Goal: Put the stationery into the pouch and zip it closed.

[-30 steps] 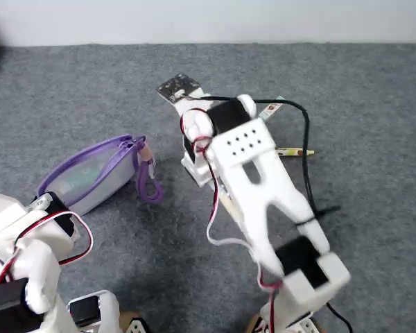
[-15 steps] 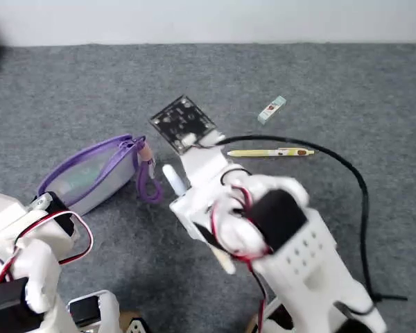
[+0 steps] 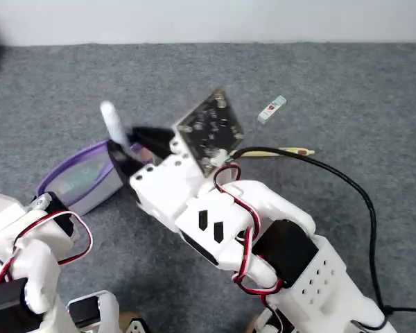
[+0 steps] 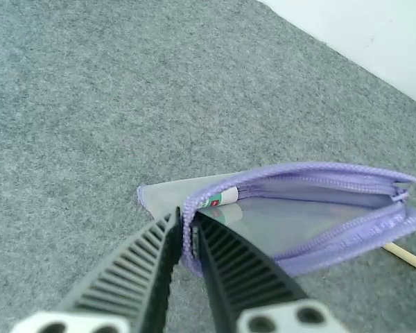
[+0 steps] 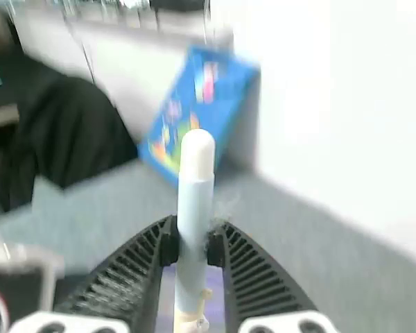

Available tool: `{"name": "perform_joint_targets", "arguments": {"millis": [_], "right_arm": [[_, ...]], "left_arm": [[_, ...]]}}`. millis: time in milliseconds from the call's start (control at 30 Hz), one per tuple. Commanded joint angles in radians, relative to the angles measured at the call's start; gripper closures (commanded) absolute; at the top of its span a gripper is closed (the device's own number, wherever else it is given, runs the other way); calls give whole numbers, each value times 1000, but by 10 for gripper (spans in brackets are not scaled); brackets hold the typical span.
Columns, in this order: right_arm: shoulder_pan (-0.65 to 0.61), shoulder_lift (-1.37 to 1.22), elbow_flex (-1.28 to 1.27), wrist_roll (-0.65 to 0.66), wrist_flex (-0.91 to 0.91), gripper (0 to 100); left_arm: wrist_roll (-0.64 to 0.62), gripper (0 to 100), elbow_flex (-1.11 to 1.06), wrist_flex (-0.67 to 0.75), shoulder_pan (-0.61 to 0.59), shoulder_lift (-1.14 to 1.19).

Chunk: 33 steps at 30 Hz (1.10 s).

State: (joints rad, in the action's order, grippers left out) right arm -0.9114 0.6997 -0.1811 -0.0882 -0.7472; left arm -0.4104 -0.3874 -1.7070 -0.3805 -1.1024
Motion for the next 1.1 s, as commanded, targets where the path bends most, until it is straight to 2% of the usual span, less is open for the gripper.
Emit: {"name": "perform_joint_targets", "arguments": {"millis": [0, 233, 467, 667, 867, 1067], "right_arm": [[-10, -21, 9, 63, 185, 991], [-47, -143, 8, 124, 432, 991], [-67, -231, -32, 126, 473, 991], [-47, -223, -204, 235, 469, 977], [-31, -125, -212, 232, 361, 791], [35, -18, -153, 183, 211, 861]], "left_arm": [[8, 986, 28, -2, -2, 25], [8, 986, 28, -2, -3, 25], [9, 986, 28, -2, -5, 25], [9, 986, 28, -2, -6, 25], [9, 986, 28, -2, -6, 25], [9, 986, 28, 2, -6, 25]]}}
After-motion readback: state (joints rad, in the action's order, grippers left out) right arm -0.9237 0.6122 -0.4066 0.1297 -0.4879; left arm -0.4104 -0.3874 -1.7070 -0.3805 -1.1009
